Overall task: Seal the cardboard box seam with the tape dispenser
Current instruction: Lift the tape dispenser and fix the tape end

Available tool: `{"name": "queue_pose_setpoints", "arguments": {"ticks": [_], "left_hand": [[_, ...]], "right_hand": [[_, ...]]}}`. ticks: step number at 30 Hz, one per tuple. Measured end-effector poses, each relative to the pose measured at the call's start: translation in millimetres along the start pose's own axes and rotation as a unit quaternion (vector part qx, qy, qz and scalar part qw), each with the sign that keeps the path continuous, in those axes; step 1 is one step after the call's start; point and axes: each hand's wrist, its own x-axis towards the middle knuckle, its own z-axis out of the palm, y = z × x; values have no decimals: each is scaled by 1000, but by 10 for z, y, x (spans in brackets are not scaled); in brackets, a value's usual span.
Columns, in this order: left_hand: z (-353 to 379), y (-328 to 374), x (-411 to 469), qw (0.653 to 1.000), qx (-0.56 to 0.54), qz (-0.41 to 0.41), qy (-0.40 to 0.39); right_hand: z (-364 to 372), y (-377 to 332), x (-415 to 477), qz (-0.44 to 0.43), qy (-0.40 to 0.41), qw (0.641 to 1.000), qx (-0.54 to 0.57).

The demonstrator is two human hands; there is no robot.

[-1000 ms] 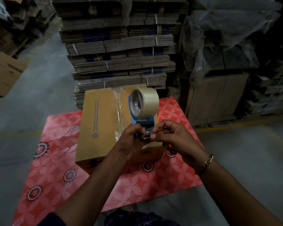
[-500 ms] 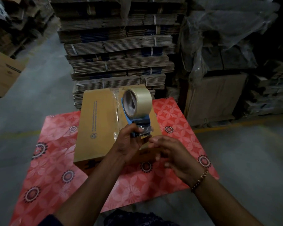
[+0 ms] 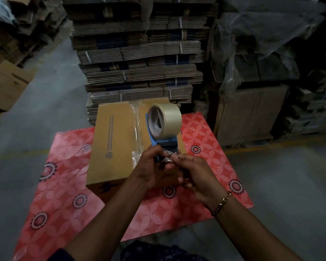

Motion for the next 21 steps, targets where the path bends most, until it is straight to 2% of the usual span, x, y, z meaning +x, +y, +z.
{"name": "queue_pose_setpoints", "arguments": {"ticks": [4,7,9,14,21], "left_hand": [[49,6,-17,999,-33,4,-23],[117,-5,-55,998,-51,0,-32],[157,-23,-71,999,-40,2,-25],[202,-101,-65,999,-33,0,34],[131,-47,-4,995,-29,85,45]], "right_hand": [[-82,-28,-26,25,-31,999,17],[-102,-17,-40,40,-36,998,-31],[-84,8,-37,26,-25,997,-62],[-118,47,-21,16,4,999,-27],[-407,148,-63,50,-23,996,-66]]}}
